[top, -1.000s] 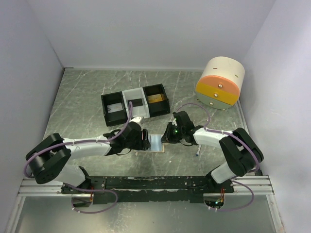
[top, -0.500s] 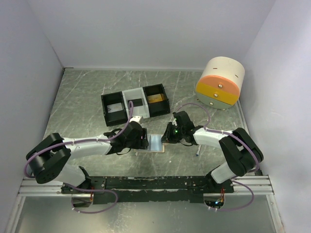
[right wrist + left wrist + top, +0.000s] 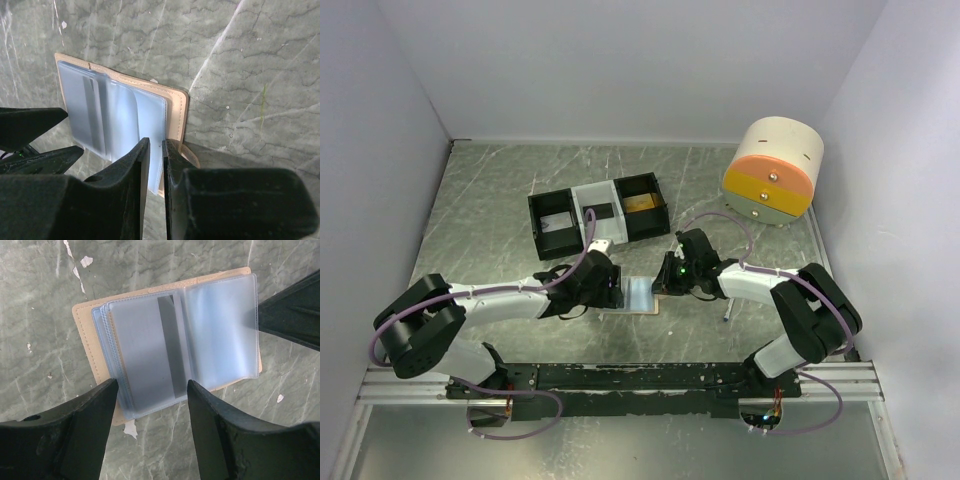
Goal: Take the credit cards out of the card holder
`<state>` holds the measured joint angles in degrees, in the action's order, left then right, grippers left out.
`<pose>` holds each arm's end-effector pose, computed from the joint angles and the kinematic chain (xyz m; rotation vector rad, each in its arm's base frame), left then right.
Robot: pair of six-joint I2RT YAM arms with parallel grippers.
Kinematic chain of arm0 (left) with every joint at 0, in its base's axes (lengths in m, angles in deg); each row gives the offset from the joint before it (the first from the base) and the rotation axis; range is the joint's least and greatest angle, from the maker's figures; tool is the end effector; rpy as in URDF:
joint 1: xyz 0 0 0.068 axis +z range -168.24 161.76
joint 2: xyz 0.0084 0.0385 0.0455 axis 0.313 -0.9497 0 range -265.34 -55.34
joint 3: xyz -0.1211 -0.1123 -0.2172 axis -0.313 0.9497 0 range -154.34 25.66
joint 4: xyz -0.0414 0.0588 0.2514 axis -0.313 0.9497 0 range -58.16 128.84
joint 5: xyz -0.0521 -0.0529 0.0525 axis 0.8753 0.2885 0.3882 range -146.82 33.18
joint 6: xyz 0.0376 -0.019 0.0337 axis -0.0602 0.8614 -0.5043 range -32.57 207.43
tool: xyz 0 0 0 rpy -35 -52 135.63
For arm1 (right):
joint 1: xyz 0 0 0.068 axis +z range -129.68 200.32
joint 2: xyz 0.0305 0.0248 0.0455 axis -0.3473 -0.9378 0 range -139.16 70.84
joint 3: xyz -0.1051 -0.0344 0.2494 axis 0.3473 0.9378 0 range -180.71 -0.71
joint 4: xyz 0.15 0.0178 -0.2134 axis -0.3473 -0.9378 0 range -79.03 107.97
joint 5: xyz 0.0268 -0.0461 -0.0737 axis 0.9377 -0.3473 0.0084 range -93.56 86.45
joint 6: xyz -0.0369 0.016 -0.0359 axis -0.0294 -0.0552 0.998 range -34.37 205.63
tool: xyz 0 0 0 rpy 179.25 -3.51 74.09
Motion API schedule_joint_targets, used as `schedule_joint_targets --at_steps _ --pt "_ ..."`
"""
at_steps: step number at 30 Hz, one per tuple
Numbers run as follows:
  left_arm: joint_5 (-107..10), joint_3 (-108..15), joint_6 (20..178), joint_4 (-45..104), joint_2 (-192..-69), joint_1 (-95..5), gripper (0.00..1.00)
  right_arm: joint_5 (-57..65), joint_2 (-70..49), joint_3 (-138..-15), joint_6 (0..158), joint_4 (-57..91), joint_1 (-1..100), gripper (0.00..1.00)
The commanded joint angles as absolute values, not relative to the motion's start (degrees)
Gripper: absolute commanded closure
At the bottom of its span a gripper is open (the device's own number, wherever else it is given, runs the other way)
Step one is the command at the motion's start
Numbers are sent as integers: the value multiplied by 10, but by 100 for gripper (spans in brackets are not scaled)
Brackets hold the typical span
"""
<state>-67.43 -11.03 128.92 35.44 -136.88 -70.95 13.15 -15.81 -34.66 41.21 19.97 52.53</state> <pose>0.1685 -0.2104 0.1628 0.1546 2.4632 -0.5298 0.2225 0.1522 0.1349 0.1430 2.6382 0.8879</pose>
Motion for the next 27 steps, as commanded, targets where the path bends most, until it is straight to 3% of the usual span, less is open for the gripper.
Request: schedule_joint_targets --at_steps 1,11,22,27 --pt "-659 -110 1274 338 -1367 -706 31 110 -173 -333 418 184 523 82" --pt "-659 -121 1270 329 -1353 -707 39 106 -158 -338 425 170 524 80" --pt "-728 -100 1301 364 -1295 -706 32 3 -60 -434 476 33 528 55" --pt "-776 -106 1316 410 -1290 -702 24 -26 -75 -457 477 48 604 41"
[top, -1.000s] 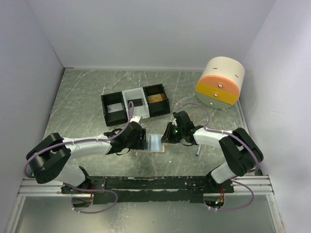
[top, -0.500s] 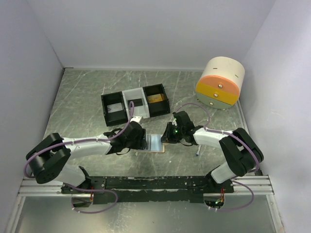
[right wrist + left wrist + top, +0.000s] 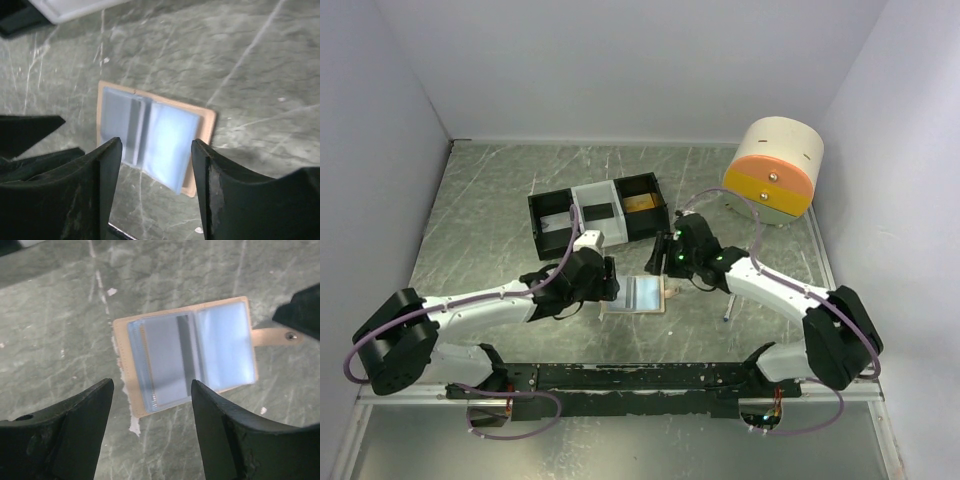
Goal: Take the credit cards out of the card holder
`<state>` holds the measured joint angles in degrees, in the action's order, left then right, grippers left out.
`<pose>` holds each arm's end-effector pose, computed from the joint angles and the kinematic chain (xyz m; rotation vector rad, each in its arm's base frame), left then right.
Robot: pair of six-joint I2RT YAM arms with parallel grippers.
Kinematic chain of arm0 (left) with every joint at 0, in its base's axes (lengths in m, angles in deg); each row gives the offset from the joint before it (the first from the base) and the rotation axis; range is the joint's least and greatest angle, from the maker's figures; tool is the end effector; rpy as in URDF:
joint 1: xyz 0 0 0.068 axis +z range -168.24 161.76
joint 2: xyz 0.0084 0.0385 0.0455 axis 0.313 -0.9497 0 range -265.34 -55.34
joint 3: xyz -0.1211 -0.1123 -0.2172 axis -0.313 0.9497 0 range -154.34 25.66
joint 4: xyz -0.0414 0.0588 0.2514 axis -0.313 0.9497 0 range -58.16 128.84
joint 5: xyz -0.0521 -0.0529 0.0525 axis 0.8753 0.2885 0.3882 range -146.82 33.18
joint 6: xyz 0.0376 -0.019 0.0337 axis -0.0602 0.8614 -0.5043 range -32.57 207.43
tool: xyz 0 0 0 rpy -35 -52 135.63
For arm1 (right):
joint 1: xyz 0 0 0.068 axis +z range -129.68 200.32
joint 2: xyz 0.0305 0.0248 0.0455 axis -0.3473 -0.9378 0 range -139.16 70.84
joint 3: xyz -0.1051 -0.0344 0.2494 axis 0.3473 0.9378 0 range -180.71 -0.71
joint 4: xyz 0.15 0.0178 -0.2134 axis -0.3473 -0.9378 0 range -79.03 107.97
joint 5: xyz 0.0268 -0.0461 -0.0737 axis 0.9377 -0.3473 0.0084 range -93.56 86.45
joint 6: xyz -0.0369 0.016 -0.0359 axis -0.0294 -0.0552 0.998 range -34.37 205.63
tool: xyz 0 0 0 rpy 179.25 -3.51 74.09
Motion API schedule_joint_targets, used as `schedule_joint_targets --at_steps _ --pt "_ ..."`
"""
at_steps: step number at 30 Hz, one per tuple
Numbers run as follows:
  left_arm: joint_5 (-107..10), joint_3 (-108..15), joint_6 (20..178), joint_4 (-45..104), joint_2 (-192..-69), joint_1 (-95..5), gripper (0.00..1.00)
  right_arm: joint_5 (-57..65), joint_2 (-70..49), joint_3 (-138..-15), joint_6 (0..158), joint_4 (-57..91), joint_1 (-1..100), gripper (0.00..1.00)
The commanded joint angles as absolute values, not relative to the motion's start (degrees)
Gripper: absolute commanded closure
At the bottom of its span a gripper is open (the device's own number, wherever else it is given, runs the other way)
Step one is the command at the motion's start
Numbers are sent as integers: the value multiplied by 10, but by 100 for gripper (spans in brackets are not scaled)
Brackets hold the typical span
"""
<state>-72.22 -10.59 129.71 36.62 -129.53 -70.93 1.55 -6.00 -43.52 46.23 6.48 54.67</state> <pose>0.1638 -0.1993 0.1907 0.0744 2.3442 -0.5418 0.2239 0.1568 0.2051 0.0641 2.4818 0.6975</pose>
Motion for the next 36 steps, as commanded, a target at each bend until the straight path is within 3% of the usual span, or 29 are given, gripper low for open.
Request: schedule_joint_targets --at_steps 1,10,18,36 --pt "-779 -107 1318 417 -1290 -697 22 -40 -90 -470 474 41 621 40" --pt "-730 -30 1342 409 -1179 -604 11 -134 -201 -552 459 -5 705 37" --pt "-756 14 1373 428 -1082 -596 10 -155 -257 -608 471 -41 734 34" --pt "-745 5 1367 425 -1095 -596 12 -170 -339 -661 469 -87 747 32"
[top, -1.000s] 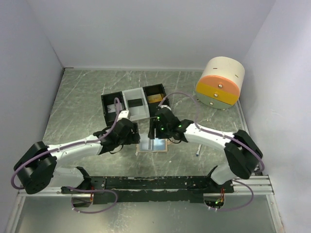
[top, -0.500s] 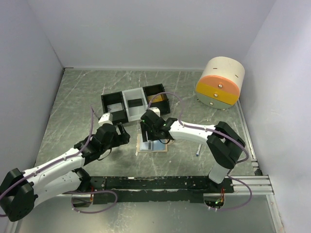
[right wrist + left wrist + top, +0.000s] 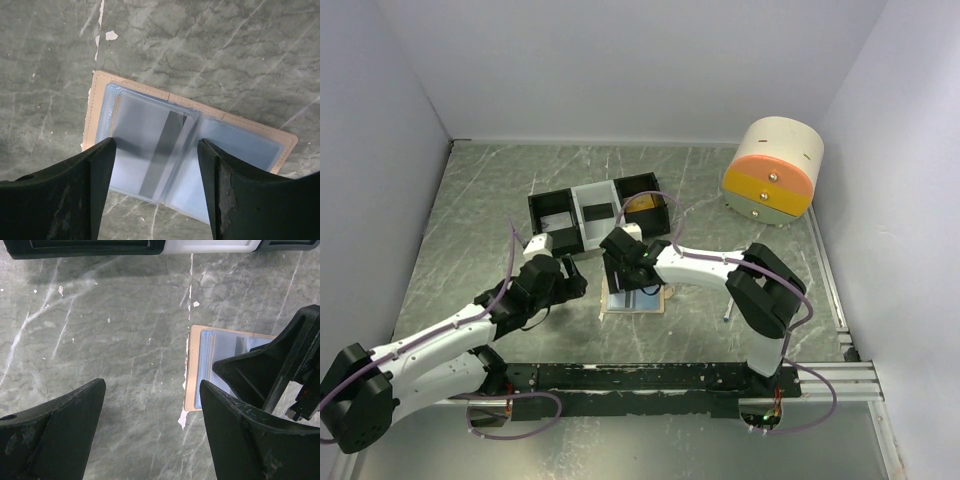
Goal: Take the credit cards out of the card holder
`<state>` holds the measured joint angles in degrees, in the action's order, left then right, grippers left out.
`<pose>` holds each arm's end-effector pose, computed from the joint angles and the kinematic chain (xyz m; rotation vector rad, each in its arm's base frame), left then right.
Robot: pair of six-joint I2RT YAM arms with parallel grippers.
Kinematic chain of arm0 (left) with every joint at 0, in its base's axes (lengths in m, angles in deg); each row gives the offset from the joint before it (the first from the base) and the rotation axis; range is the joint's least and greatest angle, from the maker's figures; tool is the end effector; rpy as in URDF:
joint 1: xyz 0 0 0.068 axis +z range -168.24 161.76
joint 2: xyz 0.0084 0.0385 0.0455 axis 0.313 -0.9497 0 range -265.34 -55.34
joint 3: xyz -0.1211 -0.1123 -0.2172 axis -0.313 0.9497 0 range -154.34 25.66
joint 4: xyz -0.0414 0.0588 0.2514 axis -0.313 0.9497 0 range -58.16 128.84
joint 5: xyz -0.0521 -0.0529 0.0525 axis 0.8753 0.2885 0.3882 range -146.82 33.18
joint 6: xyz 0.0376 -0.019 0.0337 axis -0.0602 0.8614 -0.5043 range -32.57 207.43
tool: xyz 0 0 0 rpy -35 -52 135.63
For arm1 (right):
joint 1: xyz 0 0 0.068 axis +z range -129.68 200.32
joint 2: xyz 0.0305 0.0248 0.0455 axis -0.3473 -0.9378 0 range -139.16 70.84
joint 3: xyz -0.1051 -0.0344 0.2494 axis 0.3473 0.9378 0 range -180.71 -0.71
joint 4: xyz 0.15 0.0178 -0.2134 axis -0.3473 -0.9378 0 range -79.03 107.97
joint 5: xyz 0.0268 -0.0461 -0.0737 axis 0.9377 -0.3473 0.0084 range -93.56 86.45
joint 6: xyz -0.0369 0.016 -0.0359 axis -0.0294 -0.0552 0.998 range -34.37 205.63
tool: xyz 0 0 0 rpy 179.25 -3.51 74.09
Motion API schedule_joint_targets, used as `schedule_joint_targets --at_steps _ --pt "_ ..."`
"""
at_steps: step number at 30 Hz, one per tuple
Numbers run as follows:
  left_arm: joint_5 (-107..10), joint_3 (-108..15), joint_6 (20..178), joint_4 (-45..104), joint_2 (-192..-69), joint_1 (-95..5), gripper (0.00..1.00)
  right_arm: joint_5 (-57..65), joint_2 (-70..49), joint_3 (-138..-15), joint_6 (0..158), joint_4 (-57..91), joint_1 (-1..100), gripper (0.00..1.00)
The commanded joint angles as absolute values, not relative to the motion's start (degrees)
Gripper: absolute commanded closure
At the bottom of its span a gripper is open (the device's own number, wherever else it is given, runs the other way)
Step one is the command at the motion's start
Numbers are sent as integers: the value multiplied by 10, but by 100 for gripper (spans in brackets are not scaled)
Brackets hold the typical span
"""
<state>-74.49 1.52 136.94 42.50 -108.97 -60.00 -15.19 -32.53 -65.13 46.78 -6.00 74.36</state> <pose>0.1481 -0.1176 0.1881 -0.3179 2.2602 -0.5092 0.2167 0.2863 0.1661 -0.2867 2.6436 0.2772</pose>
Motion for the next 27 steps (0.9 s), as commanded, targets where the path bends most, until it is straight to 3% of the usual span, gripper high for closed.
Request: schedule_joint_targets --at_steps 1,21,27 --pt "-745 4 1368 426 -1097 -596 12 -171 -337 -662 468 -89 748 32" --pt "-767 8 1375 442 -1067 -596 11 -180 -349 -681 454 -77 757 26" --pt "-765 6 1371 446 -1067 -596 12 -194 -381 -684 443 -95 759 31"
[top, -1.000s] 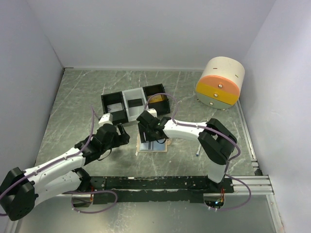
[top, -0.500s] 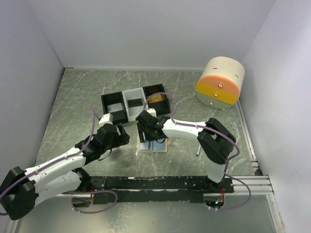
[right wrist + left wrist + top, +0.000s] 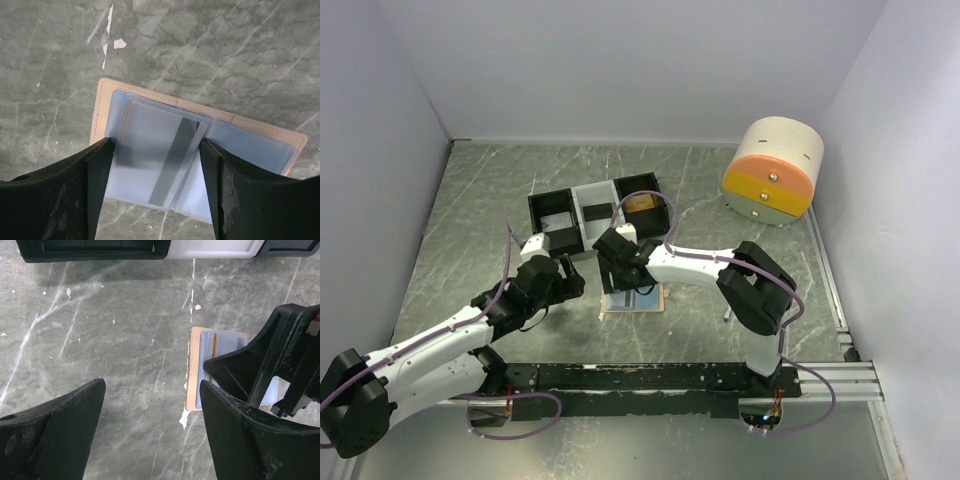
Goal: Take the credit cards out of the card holder
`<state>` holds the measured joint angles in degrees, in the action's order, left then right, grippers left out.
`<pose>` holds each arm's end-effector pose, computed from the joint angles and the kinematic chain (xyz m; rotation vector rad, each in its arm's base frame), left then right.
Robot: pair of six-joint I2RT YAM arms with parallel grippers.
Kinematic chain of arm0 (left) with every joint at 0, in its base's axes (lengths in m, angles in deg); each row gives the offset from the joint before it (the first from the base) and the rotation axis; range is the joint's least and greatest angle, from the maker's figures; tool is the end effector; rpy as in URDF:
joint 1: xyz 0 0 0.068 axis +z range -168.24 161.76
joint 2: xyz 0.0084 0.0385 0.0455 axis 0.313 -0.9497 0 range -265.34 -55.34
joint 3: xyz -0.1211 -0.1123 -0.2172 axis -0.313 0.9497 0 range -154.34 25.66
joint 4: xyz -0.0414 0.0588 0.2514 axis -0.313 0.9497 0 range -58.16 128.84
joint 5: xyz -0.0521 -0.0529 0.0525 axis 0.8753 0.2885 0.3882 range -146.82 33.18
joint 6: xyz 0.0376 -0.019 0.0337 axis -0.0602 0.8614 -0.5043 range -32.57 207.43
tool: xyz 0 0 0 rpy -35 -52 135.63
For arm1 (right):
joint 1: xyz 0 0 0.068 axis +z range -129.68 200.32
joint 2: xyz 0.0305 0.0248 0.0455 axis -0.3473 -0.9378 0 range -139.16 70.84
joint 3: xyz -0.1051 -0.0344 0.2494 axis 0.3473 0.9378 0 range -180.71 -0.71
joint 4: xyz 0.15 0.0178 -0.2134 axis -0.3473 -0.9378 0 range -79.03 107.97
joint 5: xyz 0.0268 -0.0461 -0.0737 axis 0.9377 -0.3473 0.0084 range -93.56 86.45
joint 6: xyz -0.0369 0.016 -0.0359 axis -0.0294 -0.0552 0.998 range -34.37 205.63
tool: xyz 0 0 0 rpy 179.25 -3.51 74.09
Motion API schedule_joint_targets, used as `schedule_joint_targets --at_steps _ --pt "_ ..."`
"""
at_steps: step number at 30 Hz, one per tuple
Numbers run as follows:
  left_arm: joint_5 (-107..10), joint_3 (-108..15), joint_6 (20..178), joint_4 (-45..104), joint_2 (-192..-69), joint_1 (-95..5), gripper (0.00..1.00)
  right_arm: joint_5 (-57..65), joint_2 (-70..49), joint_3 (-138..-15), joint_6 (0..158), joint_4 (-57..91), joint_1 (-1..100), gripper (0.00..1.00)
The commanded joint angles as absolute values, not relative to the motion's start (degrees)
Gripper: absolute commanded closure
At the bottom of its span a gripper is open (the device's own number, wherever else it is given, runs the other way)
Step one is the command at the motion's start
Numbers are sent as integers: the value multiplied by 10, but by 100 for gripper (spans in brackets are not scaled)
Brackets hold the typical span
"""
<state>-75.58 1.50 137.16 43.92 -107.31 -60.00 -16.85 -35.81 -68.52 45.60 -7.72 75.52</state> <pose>0.1455 -0.1144 0.1911 -0.3317 2.2461 -0.4973 0.2185 0.2999 0.1614 -0.2821 2.6500 0.2353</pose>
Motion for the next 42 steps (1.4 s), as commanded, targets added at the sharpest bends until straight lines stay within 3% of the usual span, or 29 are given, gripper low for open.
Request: schedule_joint_targets --at_steps 1,9,19,27,33,42 --pt "-765 5 1369 446 -1068 -596 12 -195 -380 -681 443 -93 758 31" --pt "-745 2 1359 433 -1083 -596 12 -154 -347 -651 448 -56 750 39" --pt "-686 0 1330 377 -1109 -596 12 18 -292 -549 436 79 673 39" --pt "-585 6 1290 284 -1129 -596 14 50 -282 -517 426 105 655 40" --pt "-447 10 1267 167 -1197 -596 24 61 -280 -509 419 119 650 42" --pt "-377 24 1290 72 -1285 -596 40 61 -265 -494 420 121 643 43"
